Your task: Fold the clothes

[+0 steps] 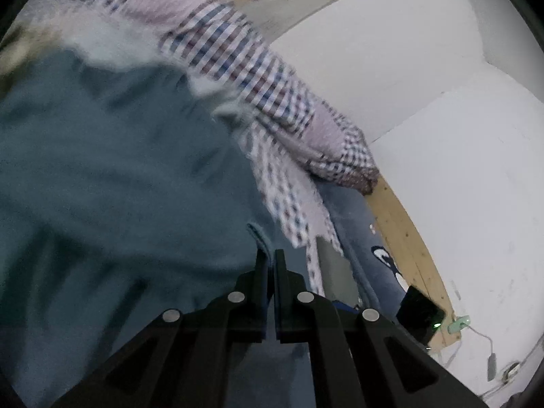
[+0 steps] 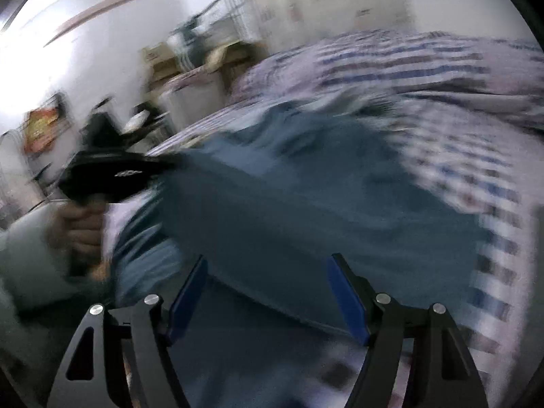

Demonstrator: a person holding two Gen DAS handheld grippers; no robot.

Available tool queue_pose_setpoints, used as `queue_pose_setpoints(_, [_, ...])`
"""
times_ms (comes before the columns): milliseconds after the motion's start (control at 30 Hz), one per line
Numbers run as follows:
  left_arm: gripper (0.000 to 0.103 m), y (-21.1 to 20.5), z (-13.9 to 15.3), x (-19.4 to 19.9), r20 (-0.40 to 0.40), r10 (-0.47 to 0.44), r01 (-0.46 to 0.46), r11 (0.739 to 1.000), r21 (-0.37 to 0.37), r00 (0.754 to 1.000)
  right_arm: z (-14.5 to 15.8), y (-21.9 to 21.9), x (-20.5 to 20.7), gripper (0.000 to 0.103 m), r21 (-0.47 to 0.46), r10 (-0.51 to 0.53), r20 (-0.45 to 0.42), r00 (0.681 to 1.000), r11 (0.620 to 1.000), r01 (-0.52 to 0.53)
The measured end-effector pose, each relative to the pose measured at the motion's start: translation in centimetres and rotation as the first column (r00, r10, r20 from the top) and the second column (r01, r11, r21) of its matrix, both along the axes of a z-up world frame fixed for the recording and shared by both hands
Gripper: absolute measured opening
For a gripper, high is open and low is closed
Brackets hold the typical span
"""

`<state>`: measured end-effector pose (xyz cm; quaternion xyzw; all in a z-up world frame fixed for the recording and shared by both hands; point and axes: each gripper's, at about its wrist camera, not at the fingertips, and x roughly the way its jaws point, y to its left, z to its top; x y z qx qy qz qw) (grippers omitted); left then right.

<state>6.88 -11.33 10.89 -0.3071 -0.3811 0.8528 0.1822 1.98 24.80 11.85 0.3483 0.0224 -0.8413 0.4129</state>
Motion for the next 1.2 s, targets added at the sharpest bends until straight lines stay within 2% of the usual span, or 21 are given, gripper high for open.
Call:
queue_pose_setpoints(100, [0.001,0.2,4.0,-1.3,-0.056,0.0,-0.003,0.999,-0.05,0.998,-0.5,2.9,-1.5,0.077,0.029,-0.159,0.005,0.987,0.987,0.159])
queue_pose_setpoints(233, [0.001,0.7,9.2,-3.0,-0.119,-0.005,-0.01,0.992,-0.127,0.993,-1.6,5.4,-2.3,0.077,0.043,-0.231,0.028,0.973,0.972,0.229])
queue_pose_setpoints(433, [0.001,0.6,15.4,-5.4,-0.176,0.016,-0.051,0.98,-0.193,0.984,-3.2,4.4,-2.2,0.077,0.106,-0.203,0.043,0.978,0.975,0.198])
queue_pose_setpoints(600, [0.001,-0.8,18.1,-6.7,-0.189,0.067,-0.108,0.97,-0.216,0.98,-4.4,3.0,-2.7,0.077,0.134,-0.213,0.044,0.976,0.97,0.205])
queue_pose_setpoints(767, [0.001,-3.0,18.7,-7.1,-0.164,0.132,-0.169,0.957,-0.238,0.978,-5.8,0.9,-3.4,0.077,0.184,-0.214,0.038,0.976,0.962,0.203])
queue_pose_setpoints(900, [0.001,-5.2,18.0,-7.1,-0.132,0.179,-0.208,0.943,-0.26,0.975,-6.5,0.0,-3.6,0.077,0.219,-0.209,0.029,0.977,0.956,0.198])
queue_pose_setpoints(1200, [0.001,-10.4,13.2,-6.2,-0.026,0.28,-0.276,0.922,-0.273,0.96,-7.4,-0.5,-4.2,0.077,0.27,-0.271,0.011,0.963,0.928,0.258])
